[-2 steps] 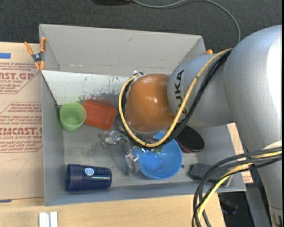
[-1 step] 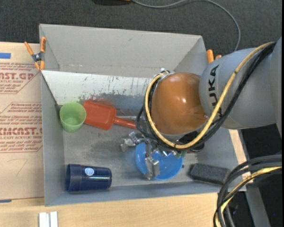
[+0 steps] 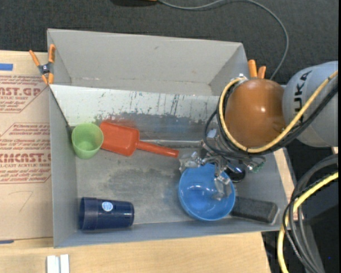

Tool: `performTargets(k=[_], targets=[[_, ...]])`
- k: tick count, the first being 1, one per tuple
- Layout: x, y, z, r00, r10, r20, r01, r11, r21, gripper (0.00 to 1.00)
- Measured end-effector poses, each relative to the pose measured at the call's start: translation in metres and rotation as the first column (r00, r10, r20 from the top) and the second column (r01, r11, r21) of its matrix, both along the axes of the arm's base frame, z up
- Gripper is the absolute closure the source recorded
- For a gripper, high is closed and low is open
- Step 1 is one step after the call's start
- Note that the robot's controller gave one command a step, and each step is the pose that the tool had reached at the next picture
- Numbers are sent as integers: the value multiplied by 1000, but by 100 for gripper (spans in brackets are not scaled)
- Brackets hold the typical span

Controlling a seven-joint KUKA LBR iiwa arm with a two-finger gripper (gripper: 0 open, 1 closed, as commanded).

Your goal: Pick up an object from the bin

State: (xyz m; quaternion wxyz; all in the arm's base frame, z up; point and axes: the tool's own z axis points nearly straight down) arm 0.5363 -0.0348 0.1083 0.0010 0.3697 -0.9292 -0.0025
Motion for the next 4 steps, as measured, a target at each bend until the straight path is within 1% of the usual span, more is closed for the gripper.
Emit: performTargets(k=[1,2,4], targets=[[40,42,-38,947,320,11,-320,947,5,0],[9,0,-37,979,204,8,-204,979,-1,100],[9,1,-33,979,203,8,-203,979,0,100]])
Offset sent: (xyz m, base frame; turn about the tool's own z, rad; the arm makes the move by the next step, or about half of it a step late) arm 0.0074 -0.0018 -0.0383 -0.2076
